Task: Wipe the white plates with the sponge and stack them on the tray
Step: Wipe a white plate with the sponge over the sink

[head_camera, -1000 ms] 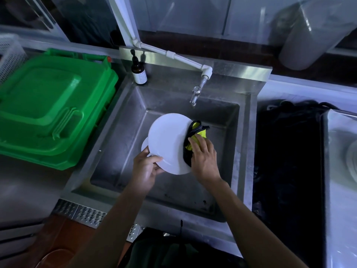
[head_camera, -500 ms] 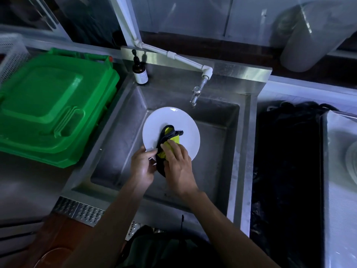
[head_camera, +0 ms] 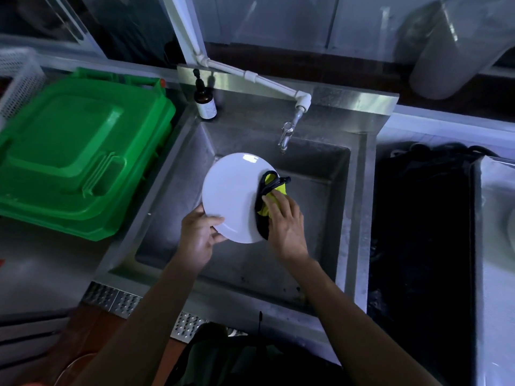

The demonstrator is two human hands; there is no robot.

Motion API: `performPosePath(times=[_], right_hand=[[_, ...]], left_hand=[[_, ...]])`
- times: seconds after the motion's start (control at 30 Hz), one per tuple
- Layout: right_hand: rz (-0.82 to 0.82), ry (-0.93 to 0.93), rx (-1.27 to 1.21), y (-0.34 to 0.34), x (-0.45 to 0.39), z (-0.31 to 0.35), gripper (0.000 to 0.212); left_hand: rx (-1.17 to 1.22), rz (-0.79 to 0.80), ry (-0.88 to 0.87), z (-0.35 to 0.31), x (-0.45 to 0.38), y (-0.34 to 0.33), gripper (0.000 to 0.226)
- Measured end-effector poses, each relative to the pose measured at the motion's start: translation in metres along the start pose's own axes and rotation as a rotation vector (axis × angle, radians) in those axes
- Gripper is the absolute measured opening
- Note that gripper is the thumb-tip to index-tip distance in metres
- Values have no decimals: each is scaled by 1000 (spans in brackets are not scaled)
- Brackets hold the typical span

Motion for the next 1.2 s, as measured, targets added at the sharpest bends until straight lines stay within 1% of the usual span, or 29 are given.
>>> performPosePath(times=[0.1,0.3,0.47,0.53,0.63,0.8,0.93,1.1,1.2], right_hand=[[-14,-9,42,10,-10,-9,62],[-24,33,83,24,-27,-14,65],[-48,106,53,28,-35,-4,63],[-46,144,35,28,-37,4,62],[-23,225,6,23,-36,20,56],[10,409,9,11,-27,42,48],[6,550,2,2,-14,50,54],[15,604,49,7,-16,55,50],[10,582,84,14,-25,57,46]], left_hand=[[-49,28,24,2,-1,-3,51],[-98,124,57,7,1,-12,59],[-136,190,73,9,2,-18,61],[-147,222,74,11,3,-21,58],[-159,241,79,12,3,-23,53],[-148,278,71,12,1,-23,44],[-116,303,60,11,1,-20,41],[-110,313,89,12,3,-19,38],[-126,316,100,11,4,-21,39]])
Point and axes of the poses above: each hand's wrist, its own x-axis away from the middle knuckle, its own y-axis out of the back of the hand, z = x × y, the point moved 6 cm from there along -x, towards the middle knuckle, and after that the axes turned 8 degrees about z, right-handed, at the moved point
